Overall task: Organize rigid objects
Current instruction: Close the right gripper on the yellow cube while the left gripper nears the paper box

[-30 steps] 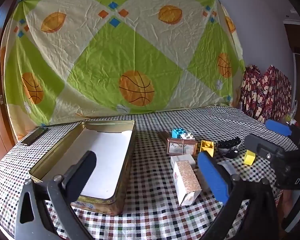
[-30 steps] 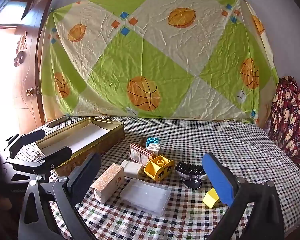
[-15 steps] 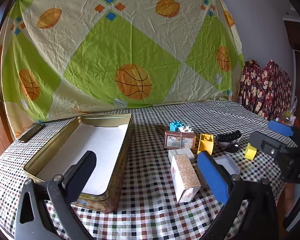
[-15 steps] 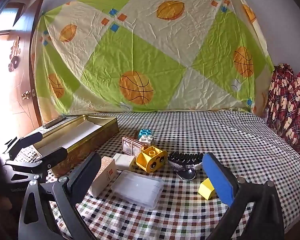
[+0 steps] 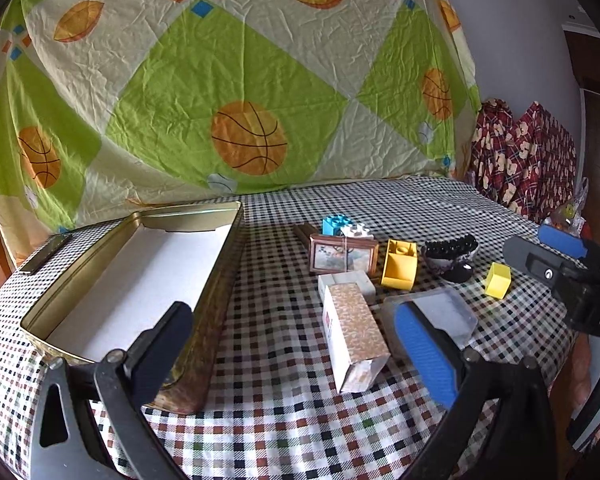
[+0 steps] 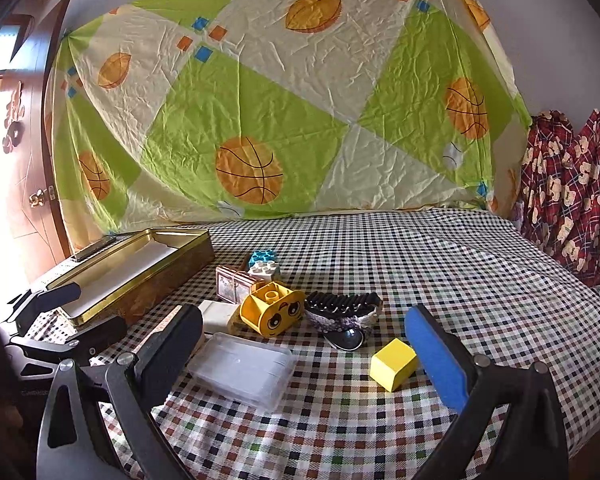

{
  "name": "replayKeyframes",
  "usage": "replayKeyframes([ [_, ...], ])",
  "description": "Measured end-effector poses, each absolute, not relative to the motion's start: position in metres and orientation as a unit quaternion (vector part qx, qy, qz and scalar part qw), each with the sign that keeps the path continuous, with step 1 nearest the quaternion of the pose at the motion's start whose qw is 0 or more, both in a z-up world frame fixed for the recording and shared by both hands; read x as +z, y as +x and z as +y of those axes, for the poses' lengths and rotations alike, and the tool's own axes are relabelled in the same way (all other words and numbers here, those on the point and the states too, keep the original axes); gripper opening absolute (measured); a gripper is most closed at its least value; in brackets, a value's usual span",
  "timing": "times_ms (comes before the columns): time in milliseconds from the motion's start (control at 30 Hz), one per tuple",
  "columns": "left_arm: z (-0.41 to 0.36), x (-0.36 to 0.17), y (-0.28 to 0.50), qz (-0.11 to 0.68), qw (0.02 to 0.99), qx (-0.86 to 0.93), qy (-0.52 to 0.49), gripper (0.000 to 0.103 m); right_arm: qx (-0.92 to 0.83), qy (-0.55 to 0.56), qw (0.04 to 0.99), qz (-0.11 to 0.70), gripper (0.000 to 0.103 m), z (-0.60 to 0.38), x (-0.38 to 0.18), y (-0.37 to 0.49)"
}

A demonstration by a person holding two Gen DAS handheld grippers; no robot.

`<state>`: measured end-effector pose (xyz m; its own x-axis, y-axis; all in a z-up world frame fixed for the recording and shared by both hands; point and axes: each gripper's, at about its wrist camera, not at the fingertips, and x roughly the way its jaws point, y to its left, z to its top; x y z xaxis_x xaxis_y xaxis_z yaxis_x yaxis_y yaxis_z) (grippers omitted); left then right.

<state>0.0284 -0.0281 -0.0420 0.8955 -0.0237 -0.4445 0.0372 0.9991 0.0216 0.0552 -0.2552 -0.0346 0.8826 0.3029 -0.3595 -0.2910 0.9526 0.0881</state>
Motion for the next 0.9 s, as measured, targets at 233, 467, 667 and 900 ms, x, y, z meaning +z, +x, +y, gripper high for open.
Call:
replayKeyframes([
  [233,-0.044,-0.048,0.038,0.246,0.968,-0.034,0.035,0.102,0.115,0.018,0.972,0.202,0.102,-0.271,-0.046,0.069],
  [467,-0.052,-0.055,0.054,0.279,0.958,-0.048,0.045,0.097,0.093,0.014,0.967,0.239,0.102,-0.286,-0.058,0.085],
  [667,-0.062,-0.056,0.061,0.292,0.952,-0.061,0.066,0.090,0.102,0.011,0.953,0.284,0.078,-0.293,-0.066,0.101],
  [900,-0.065,-0.063,0.071,0.326,0.939,-0.084,0.069,0.067,0.117,-0.025,0.936,0.330,0.070,-0.284,-0.078,0.119],
])
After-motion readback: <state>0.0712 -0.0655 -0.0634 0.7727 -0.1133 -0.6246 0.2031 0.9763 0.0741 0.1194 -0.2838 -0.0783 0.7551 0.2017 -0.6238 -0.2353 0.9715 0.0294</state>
